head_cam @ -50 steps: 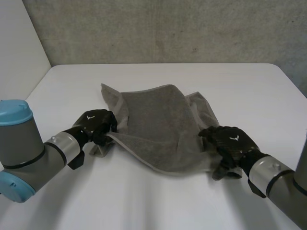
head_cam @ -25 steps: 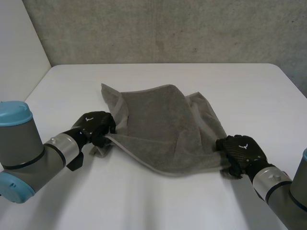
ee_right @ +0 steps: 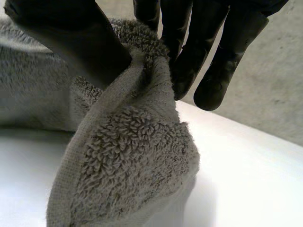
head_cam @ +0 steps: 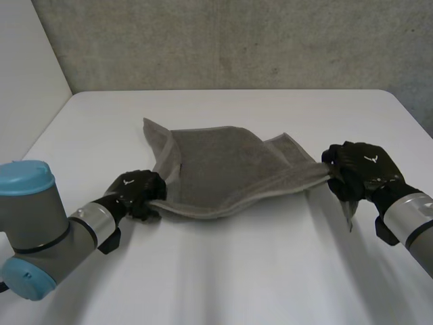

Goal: Fold the towel.

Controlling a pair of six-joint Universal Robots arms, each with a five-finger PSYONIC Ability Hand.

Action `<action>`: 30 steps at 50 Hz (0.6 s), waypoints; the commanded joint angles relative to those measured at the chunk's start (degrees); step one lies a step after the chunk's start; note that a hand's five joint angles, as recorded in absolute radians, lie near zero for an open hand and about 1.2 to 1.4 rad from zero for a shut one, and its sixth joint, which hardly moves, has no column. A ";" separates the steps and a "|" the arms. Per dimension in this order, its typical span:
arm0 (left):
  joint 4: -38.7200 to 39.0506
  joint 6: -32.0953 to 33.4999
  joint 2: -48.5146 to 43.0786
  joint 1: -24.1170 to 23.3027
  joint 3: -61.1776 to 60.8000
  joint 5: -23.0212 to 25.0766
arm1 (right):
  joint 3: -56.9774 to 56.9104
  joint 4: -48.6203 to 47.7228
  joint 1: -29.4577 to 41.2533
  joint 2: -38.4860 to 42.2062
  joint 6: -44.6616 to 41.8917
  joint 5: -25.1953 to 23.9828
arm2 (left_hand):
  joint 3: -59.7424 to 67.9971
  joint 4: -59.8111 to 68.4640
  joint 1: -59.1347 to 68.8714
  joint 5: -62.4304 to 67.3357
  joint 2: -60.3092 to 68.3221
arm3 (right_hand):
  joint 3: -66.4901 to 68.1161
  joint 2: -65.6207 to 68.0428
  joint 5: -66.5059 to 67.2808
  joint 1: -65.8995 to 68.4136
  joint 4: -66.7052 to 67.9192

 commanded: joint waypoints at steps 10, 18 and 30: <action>1.53 -0.07 -1.24 -1.97 1.74 -2.09 | -1.73 9.51 -11.98 -11.93 1.19 -11.23 | -1.82 -1.26 -0.84 -0.62 -1.11 | 4.81 4.59 3.50 4.09 3.59; 0.48 0.10 4.82 -2.49 1.57 -1.74 | -8.05 17.51 -14.01 -15.62 1.20 -16.17 | 27.93 28.49 28.91 29.13 28.64 | 4.81 4.59 3.50 4.09 3.59; -7.25 0.19 30.47 -1.53 6.30 0.63 | -32.76 36.77 -13.83 -12.55 -2.50 -16.61 | 27.93 28.49 28.91 29.13 28.64 | 4.81 4.59 3.50 4.09 3.59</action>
